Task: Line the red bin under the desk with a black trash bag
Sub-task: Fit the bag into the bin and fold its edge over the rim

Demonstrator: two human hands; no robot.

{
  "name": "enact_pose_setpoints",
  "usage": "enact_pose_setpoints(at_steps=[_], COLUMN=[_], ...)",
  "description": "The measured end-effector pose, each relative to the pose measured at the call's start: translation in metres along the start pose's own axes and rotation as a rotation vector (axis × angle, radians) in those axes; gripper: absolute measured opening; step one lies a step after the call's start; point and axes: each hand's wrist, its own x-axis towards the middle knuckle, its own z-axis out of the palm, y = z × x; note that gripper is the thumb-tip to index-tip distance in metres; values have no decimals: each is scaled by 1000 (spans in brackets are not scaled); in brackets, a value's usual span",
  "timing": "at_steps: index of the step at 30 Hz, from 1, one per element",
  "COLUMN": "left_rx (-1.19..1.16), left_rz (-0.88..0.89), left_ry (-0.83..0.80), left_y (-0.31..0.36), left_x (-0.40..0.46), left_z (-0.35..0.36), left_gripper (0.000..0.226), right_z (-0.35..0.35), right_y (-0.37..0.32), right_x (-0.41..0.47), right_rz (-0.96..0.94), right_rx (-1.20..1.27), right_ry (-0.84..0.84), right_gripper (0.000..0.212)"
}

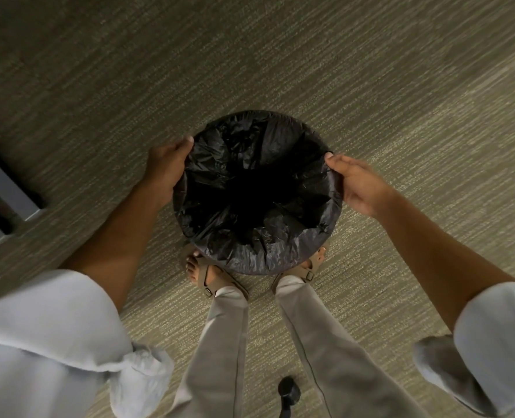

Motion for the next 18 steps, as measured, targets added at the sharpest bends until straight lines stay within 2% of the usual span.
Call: enact_pose_setpoints(at_steps=[3, 6, 11, 13, 16, 18], left_rx=[1, -135, -169, -218, -292, -330], left_rz=[-58, -170, -154, -180, -205, -222], left_ry=[96, 144, 157, 121, 67, 59], left_y=[-8, -22, -55, -64, -66, -63], left_x=[-11, -28, -57, -62, -62, -63], left_z=[0, 1, -2, -5, -10, -11], left_gripper=[52, 69, 47, 47, 44, 32], right_z=[2, 0, -4, -2, -2, -3], right_y=[-3, -6, -12, -12, -10, -7], right_x=[0, -2, -3, -4, -6, -10], right_rz=[40, 123, 173, 178, 153, 120], right_rx=[31, 21, 53, 38, 22, 6], right_ry=[-17, -67, -106, -100, -67, -16], right_gripper=[43, 39, 31, 32, 34, 36])
